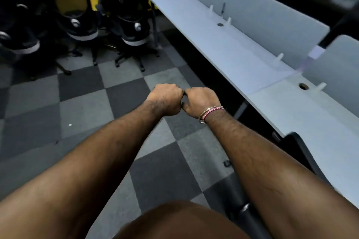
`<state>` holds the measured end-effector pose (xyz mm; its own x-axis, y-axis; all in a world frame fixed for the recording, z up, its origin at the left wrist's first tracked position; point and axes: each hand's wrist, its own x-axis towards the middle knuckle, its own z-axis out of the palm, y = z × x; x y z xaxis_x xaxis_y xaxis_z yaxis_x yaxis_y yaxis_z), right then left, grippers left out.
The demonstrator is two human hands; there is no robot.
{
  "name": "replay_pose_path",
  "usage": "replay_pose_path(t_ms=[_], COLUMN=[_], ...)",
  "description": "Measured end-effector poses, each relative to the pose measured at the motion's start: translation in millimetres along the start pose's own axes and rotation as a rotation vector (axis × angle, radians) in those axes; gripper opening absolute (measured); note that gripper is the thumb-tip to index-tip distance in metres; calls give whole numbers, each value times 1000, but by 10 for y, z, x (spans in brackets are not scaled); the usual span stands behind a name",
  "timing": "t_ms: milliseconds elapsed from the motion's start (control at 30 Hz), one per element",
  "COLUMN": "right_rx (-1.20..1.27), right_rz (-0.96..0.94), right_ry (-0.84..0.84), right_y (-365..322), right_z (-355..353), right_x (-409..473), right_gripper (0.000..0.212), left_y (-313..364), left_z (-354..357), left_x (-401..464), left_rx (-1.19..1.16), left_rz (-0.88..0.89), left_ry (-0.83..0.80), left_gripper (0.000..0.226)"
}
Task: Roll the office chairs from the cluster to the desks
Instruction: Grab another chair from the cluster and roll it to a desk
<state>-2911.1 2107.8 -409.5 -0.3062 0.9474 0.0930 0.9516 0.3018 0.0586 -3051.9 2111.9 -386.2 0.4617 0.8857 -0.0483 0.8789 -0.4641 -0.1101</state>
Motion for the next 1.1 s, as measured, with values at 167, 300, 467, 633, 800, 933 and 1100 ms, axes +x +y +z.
replay_pose_path(t_ms=[167,300,467,633,800,933,1100], right_rx=[-42,-60,-32,-19,-8,-5,-11], right_rz=[-162,-287,-418,-467,-490,-469,-450], right_ry=[20,41,51,66,73,89,98], right_y=[-652,-1076,-1481,-1597,-1413,-1151,-808], right_z=[-57,-37,46,202,317,294,294], right_x=[708,1134,1671,2316,3192,3876,4677], right_gripper=[31,32,30,26,25,22,24], left_y=[-897,-1414,-1941,-2392,-2868,-3178,-3534], left_z=[69,184,296,357,327,212,179], left_x=[-179,-322,-331,53,794,1485,2294], left_rx=[20,4,17,51,94,107,84], left_rz=[-164,-281,-390,-443,-440,-421,-443], left_ry=[-3,-22,-66,-79,-71,-72,-69], left_gripper=[21,21,17,20,23,21,21])
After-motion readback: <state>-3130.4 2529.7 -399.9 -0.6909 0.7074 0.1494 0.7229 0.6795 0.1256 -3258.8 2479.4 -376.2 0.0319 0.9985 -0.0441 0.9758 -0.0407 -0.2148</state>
